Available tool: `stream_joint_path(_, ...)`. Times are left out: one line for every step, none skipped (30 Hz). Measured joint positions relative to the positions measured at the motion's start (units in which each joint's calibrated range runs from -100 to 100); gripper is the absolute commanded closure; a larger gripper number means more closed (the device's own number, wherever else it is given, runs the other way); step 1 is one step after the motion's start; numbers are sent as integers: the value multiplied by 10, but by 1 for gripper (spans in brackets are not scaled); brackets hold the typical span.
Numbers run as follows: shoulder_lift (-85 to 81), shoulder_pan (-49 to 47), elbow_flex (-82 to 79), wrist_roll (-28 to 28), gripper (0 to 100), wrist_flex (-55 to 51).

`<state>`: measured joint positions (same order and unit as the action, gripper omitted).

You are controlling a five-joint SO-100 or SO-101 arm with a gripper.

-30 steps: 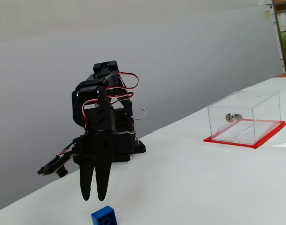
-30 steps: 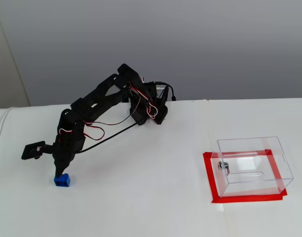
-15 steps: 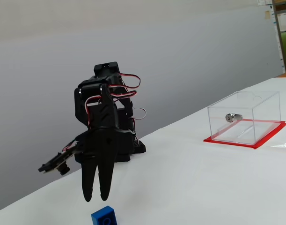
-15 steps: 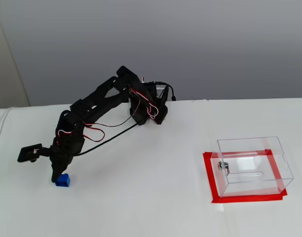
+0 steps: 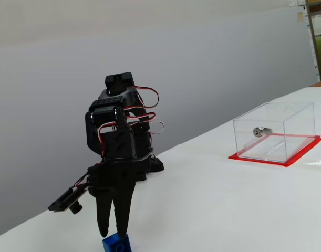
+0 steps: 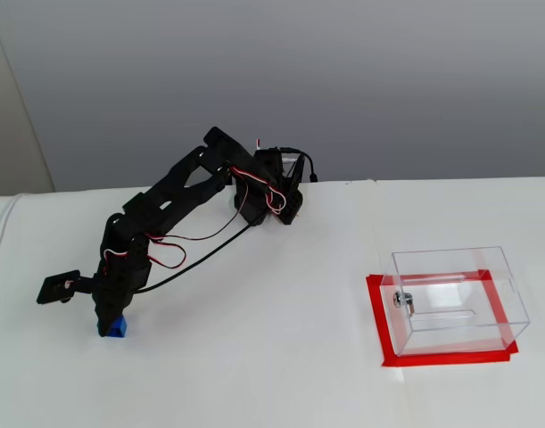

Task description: Pick the blue lego brick and place it into the transparent box

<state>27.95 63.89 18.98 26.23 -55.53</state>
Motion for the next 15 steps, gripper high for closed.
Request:
stream_joint_path(4, 0, 0, 0, 74, 0)
stream_joint_path(6, -1, 0, 0, 74, 0)
stream_joint_path(9, -2, 0, 0, 74, 0)
stream_joint_path(11, -2, 0, 0, 74, 1)
stream_joint_path(14, -4, 1, 0, 74, 1)
stream_joint_path(17, -5, 1, 0, 74, 1)
stream_joint_path(19, -5, 1, 0, 74, 1)
stream_joint_path(23, -5, 1, 0, 74, 1)
stream_joint_path(25, -5, 1, 0, 74, 1)
stream_joint_path(27, -5, 1, 0, 74, 1)
stream_joint_path(27, -4, 1, 0, 74, 1)
stream_joint_path(27, -4, 1, 0, 74, 1)
stream_joint_path(30, -4, 1, 0, 74, 3)
stream_joint_path(32, -4, 2, 0, 74, 5)
stream_joint_path(36, -5, 3, 0, 74, 8)
